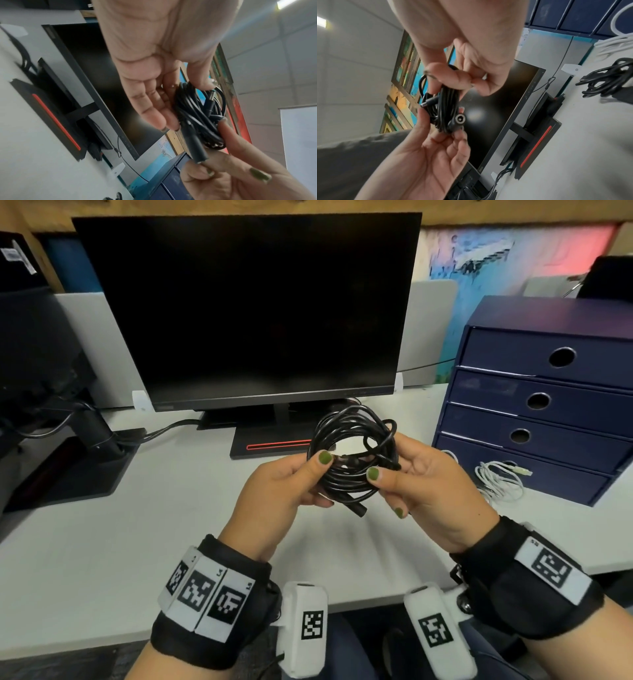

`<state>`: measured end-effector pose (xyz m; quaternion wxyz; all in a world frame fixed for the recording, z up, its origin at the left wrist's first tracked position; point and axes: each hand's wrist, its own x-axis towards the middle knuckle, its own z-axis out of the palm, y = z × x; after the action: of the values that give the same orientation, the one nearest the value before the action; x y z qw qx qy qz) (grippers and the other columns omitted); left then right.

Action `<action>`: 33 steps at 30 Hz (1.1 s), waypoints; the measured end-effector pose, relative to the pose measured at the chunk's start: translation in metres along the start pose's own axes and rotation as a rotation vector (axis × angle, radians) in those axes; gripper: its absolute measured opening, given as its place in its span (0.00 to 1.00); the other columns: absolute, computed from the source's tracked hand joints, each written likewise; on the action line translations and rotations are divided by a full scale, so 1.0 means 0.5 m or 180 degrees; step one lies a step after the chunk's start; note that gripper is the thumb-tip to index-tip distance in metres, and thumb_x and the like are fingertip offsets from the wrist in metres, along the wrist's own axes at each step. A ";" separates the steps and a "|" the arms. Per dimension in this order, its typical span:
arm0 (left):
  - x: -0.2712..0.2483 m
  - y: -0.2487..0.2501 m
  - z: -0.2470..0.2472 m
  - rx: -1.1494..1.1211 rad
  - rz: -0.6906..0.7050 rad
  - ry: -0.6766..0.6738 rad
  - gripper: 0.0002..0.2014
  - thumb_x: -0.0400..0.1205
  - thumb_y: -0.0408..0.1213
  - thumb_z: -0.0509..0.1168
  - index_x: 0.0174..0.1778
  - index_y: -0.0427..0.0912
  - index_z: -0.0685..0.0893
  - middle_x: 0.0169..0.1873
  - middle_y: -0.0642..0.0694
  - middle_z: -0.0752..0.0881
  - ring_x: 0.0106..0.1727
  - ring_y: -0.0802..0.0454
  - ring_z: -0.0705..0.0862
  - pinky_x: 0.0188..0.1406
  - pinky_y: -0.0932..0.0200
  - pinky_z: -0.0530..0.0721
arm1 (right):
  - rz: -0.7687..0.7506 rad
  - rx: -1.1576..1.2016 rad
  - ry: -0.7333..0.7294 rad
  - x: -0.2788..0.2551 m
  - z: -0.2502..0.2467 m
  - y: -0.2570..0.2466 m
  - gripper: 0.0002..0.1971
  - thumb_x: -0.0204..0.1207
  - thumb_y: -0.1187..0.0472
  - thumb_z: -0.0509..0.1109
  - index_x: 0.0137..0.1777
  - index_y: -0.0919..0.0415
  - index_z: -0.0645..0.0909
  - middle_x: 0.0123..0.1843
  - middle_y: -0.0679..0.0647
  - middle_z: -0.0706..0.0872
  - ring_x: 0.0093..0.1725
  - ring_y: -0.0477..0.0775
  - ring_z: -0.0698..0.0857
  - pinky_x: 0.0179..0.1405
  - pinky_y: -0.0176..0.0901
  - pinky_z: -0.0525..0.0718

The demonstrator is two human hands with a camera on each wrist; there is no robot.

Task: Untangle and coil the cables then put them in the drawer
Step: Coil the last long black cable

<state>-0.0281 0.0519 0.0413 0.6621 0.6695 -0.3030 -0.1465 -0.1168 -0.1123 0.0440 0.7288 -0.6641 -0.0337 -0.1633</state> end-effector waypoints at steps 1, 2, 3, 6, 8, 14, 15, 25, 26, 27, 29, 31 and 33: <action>0.000 -0.001 0.000 -0.0074 -0.0008 -0.0018 0.22 0.74 0.53 0.62 0.50 0.41 0.90 0.42 0.43 0.92 0.41 0.48 0.89 0.41 0.59 0.88 | 0.0047 0.0061 -0.0064 0.000 -0.001 -0.003 0.22 0.71 0.69 0.69 0.67 0.59 0.79 0.49 0.54 0.89 0.23 0.43 0.75 0.21 0.32 0.74; 0.000 -0.003 0.001 -0.0110 -0.0009 -0.0028 0.22 0.74 0.53 0.62 0.51 0.41 0.90 0.43 0.43 0.92 0.42 0.48 0.89 0.41 0.58 0.88 | 0.0092 0.0080 -0.0102 0.000 -0.003 -0.005 0.20 0.71 0.68 0.69 0.65 0.59 0.80 0.48 0.54 0.89 0.22 0.44 0.76 0.23 0.32 0.75; 0.000 -0.004 0.002 -0.0118 -0.0010 -0.0028 0.22 0.74 0.54 0.61 0.53 0.43 0.89 0.44 0.44 0.92 0.42 0.48 0.89 0.40 0.57 0.88 | 0.0136 0.0051 -0.0125 0.001 -0.004 -0.006 0.19 0.71 0.66 0.70 0.63 0.59 0.81 0.47 0.54 0.89 0.22 0.46 0.77 0.25 0.34 0.76; 0.000 -0.006 0.006 -0.0166 -0.0053 -0.0034 0.21 0.76 0.55 0.58 0.55 0.48 0.89 0.47 0.46 0.91 0.45 0.49 0.88 0.40 0.54 0.88 | 0.0254 -0.0086 -0.0153 0.001 -0.008 -0.005 0.16 0.73 0.62 0.71 0.61 0.55 0.81 0.46 0.53 0.89 0.28 0.51 0.84 0.32 0.37 0.79; 0.000 -0.006 0.008 -0.0209 -0.0080 -0.0050 0.21 0.77 0.55 0.59 0.56 0.48 0.88 0.49 0.45 0.90 0.48 0.48 0.88 0.41 0.52 0.88 | 0.0279 -0.0163 -0.0108 0.000 -0.009 -0.005 0.16 0.72 0.62 0.73 0.60 0.55 0.81 0.45 0.54 0.90 0.32 0.53 0.86 0.33 0.37 0.80; -0.003 -0.004 0.010 -0.0311 -0.0111 -0.0093 0.21 0.74 0.53 0.63 0.53 0.41 0.88 0.47 0.42 0.90 0.48 0.45 0.88 0.40 0.53 0.86 | 0.0343 -0.0170 0.0089 -0.001 -0.010 0.005 0.18 0.68 0.62 0.76 0.59 0.55 0.82 0.45 0.54 0.89 0.36 0.52 0.85 0.33 0.40 0.76; -0.003 -0.005 0.010 -0.0350 -0.0142 -0.0103 0.22 0.74 0.53 0.63 0.53 0.40 0.88 0.47 0.41 0.90 0.47 0.45 0.88 0.40 0.53 0.86 | 0.0363 -0.0173 0.0112 -0.001 -0.011 0.006 0.18 0.68 0.61 0.76 0.59 0.55 0.82 0.46 0.55 0.89 0.37 0.52 0.85 0.34 0.41 0.76; -0.003 -0.009 0.015 -0.0375 -0.0161 -0.0063 0.19 0.74 0.47 0.67 0.55 0.38 0.88 0.48 0.38 0.89 0.47 0.43 0.89 0.41 0.51 0.87 | 0.0305 -0.0248 0.0201 -0.006 -0.013 0.010 0.13 0.75 0.63 0.69 0.59 0.59 0.83 0.51 0.56 0.90 0.48 0.54 0.88 0.41 0.39 0.83; -0.002 -0.010 0.015 -0.0285 -0.0121 -0.0078 0.15 0.77 0.42 0.68 0.56 0.39 0.87 0.48 0.39 0.90 0.47 0.43 0.89 0.41 0.52 0.88 | 0.0277 -0.0234 0.0207 -0.007 -0.012 0.010 0.15 0.73 0.60 0.70 0.60 0.59 0.83 0.52 0.56 0.91 0.51 0.54 0.89 0.44 0.39 0.84; -0.002 -0.010 0.014 -0.0197 -0.0081 -0.0068 0.12 0.79 0.37 0.68 0.56 0.40 0.87 0.47 0.40 0.90 0.47 0.44 0.90 0.41 0.54 0.88 | 0.0261 -0.0208 0.0203 -0.007 -0.013 0.011 0.17 0.70 0.59 0.71 0.60 0.59 0.83 0.53 0.56 0.91 0.53 0.54 0.89 0.46 0.39 0.85; -0.003 -0.012 0.016 -0.0101 -0.0016 0.0051 0.10 0.81 0.29 0.66 0.56 0.40 0.87 0.45 0.41 0.91 0.44 0.43 0.90 0.40 0.55 0.89 | 0.0212 -0.0245 0.0233 -0.007 -0.012 0.013 0.17 0.72 0.62 0.72 0.61 0.59 0.82 0.54 0.57 0.90 0.56 0.55 0.89 0.52 0.44 0.85; -0.003 -0.013 0.019 -0.0024 0.0074 0.0200 0.10 0.80 0.29 0.66 0.54 0.42 0.88 0.44 0.41 0.91 0.44 0.43 0.90 0.42 0.52 0.90 | 0.0093 -0.0409 0.0287 -0.008 -0.010 0.017 0.15 0.75 0.66 0.72 0.62 0.59 0.82 0.56 0.56 0.90 0.58 0.55 0.88 0.57 0.47 0.84; -0.003 -0.011 0.020 0.0002 0.0134 0.0365 0.09 0.81 0.30 0.66 0.54 0.44 0.89 0.42 0.44 0.91 0.43 0.44 0.90 0.41 0.51 0.90 | 0.0047 -0.0467 0.0067 -0.012 -0.012 0.021 0.16 0.76 0.61 0.72 0.64 0.56 0.83 0.60 0.55 0.89 0.62 0.55 0.86 0.62 0.52 0.81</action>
<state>-0.0341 0.0445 0.0348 0.6811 0.6705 -0.2787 -0.0939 -0.1205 -0.1162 0.0317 0.6798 -0.7141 -0.0091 -0.1670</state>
